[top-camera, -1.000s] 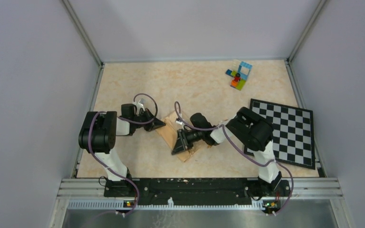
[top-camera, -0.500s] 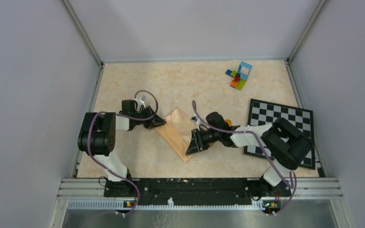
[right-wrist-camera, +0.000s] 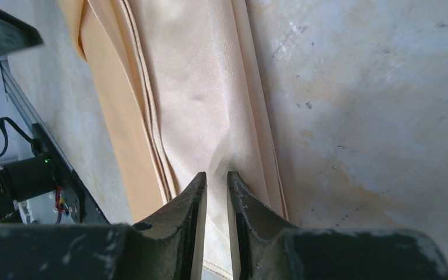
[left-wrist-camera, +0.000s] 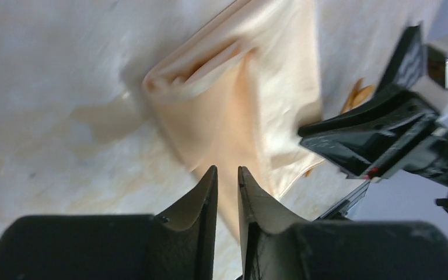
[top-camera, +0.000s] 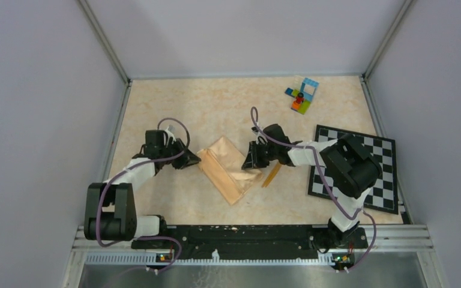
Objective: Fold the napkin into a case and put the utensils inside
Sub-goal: Move the 2/3-rectangle-folded napkin to the center of the board, then fold the 2/3-rectangle-folded napkin at the center of the board.
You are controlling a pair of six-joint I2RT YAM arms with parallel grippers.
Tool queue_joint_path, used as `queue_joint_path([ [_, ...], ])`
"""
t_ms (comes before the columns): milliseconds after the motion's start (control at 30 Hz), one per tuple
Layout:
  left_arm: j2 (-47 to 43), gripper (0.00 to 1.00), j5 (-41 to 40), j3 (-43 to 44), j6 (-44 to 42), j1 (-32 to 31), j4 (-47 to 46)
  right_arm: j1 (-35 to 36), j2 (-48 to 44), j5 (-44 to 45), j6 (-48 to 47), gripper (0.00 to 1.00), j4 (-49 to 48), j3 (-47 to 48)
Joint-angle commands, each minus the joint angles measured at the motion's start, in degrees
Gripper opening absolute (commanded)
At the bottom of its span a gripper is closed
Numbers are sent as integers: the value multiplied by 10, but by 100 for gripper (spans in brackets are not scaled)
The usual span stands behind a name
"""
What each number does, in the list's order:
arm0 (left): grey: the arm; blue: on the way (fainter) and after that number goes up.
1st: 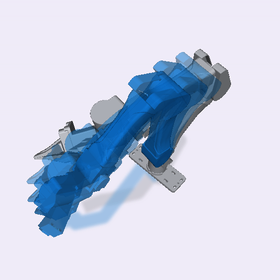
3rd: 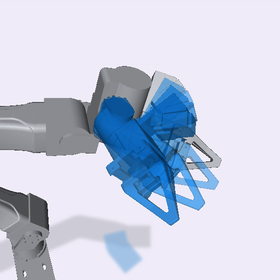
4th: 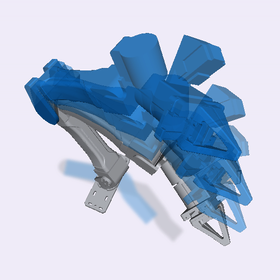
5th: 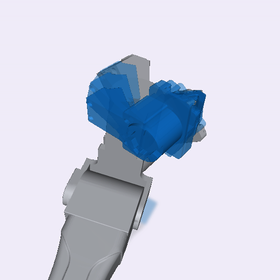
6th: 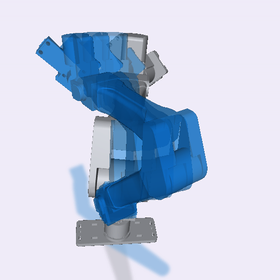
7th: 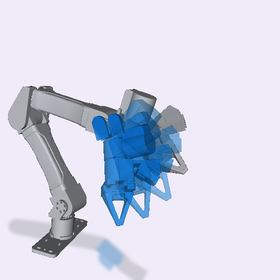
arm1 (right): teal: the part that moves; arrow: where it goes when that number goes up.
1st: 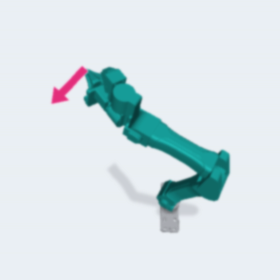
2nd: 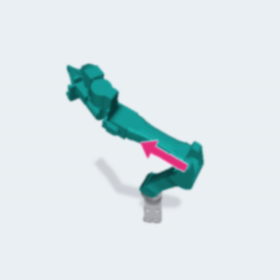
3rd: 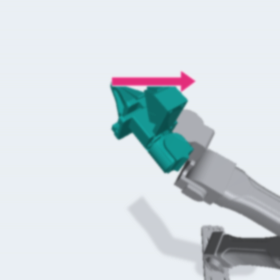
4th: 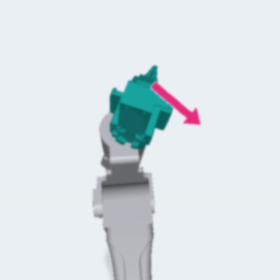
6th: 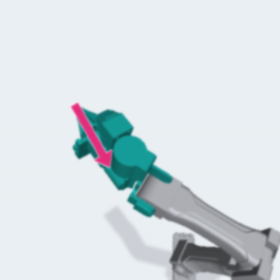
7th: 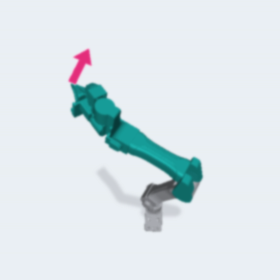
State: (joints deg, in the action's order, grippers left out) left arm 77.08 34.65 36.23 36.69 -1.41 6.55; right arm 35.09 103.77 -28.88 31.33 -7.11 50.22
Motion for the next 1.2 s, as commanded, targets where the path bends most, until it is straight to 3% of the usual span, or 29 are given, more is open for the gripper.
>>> queue_joint_path([
  [0,-20,23,-65,-61,35,-3,9,40,-4,83,43,17,-43,-28],
  [100,11,21,-84,-63,36,-3,-28,69,-8,115,105,15,-85,-57],
  [267,103,19,-92,17,-5,-4,-41,130,-29,131,168,15,-146,-72],
  [400,124,32,-131,93,-63,-6,20,135,-68,97,156,19,-118,-40],
  [567,28,49,-211,108,-122,-19,151,54,-167,64,73,38,-3,-43],
  [633,-18,52,-229,110,-112,-66,205,-5,-190,53,40,46,51,-48],
  [767,-63,68,-336,133,40,-292,275,-84,-208,83,-31,55,195,-18],
  [867,-4,72,-438,196,144,-437,352,-137,-230,81,-30,56,215,-25],
  [933,64,72,-466,240,180,-511,384,-167,-255,70,-20,58,201,-45],
  [1167,248,69,-511,385,238,-607,488,-191,-309,56,-33,60,193,-76],
])
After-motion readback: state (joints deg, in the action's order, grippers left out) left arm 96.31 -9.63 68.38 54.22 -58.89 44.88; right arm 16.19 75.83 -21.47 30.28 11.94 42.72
